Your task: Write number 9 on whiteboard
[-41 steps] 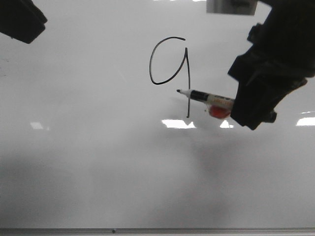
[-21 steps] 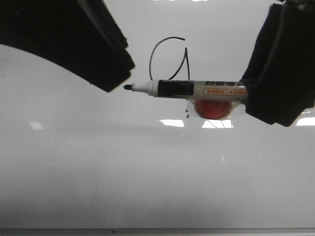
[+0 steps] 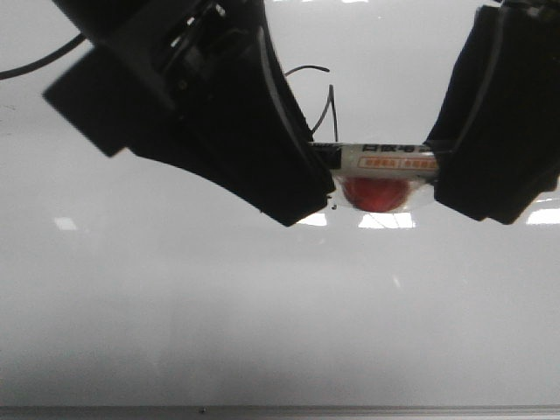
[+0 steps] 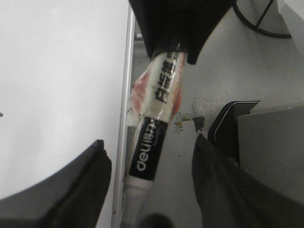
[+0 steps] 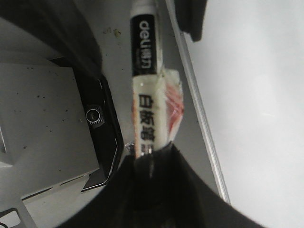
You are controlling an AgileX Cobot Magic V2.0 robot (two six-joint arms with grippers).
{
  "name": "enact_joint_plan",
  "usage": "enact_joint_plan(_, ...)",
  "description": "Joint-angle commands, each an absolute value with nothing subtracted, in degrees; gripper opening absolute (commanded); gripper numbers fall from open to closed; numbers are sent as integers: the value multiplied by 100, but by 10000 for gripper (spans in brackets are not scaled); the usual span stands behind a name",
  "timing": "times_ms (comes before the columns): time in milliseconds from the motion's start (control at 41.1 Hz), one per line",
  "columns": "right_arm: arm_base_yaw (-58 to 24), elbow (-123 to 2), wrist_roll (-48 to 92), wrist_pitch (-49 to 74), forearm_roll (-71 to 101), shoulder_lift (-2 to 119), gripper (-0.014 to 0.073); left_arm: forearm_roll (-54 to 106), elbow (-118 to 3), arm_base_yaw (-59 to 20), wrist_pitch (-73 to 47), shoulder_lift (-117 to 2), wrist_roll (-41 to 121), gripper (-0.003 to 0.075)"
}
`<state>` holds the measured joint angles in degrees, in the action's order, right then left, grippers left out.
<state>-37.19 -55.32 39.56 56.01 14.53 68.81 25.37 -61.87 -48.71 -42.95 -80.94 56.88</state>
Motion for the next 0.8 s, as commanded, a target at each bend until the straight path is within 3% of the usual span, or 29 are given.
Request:
enact_joint_plan(0, -3734, -5713, 4022, 5337, 1511, 6726, -60, 2730, -6373, -4919, -4031, -7980, 5680, 288)
enact_joint_plan(244, -3734, -5713, 4022, 5300, 1517, 6726, -17, 2707, -6394, -4919, -4008, -8009, 5680, 89)
enact_joint_plan(292, -3734, -5713, 4022, 5300, 1517, 6726, 39, 2707, -6394, -4919, -3999, -8009, 5680, 72)
enact_joint_plan(487, -3710, -5726, 3949, 5352, 1439, 6696, 476, 2564, -6394, -4889, -4027, -7918, 5580, 64)
enact_joint_plan(560, -3597, -5767, 3727, 5418, 1308, 6594, 573, 2144, -6394, -4813, -4015, -7801, 5085, 64)
enact_joint_plan(779, -2726, -5774, 2924, 5439, 1090, 6059, 591, 142, -6394, -4031, -4056, -7155, 2516, 64)
